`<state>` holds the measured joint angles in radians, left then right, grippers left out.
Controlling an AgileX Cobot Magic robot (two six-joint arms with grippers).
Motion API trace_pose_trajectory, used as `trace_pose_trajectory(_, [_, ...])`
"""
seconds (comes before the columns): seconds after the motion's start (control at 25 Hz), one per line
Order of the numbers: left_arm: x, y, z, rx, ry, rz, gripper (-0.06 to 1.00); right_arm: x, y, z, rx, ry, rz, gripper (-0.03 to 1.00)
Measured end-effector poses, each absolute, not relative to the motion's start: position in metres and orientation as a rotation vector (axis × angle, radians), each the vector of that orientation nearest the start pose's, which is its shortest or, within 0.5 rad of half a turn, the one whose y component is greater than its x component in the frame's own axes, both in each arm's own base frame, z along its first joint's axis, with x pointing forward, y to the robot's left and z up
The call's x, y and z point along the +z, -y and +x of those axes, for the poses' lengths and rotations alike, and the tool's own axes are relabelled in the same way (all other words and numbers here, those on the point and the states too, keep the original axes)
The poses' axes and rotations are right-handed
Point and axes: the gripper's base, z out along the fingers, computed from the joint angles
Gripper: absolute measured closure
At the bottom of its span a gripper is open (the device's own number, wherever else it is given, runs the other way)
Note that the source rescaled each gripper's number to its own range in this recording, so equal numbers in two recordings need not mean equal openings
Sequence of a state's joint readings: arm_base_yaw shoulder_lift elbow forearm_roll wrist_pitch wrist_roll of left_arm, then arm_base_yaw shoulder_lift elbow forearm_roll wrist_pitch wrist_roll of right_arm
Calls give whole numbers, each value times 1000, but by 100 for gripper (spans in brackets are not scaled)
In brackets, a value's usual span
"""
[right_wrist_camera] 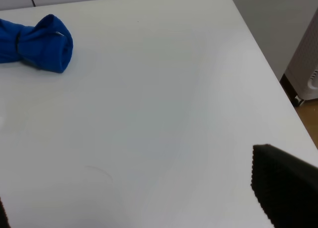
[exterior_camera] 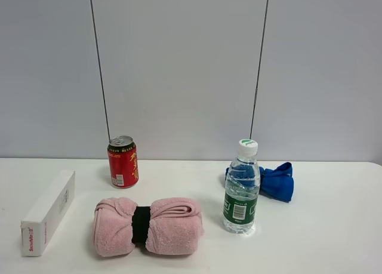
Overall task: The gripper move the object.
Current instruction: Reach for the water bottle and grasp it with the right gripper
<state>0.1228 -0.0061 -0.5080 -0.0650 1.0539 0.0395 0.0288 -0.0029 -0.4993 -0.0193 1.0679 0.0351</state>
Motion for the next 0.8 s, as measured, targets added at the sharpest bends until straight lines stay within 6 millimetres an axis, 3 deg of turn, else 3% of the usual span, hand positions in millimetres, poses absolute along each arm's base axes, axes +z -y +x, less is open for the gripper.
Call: trace_pose_trajectory(0.8, [280, 6, -6, 25, -2020, -82, -6, 276, 2, -6, 17, -2049, 7, -3])
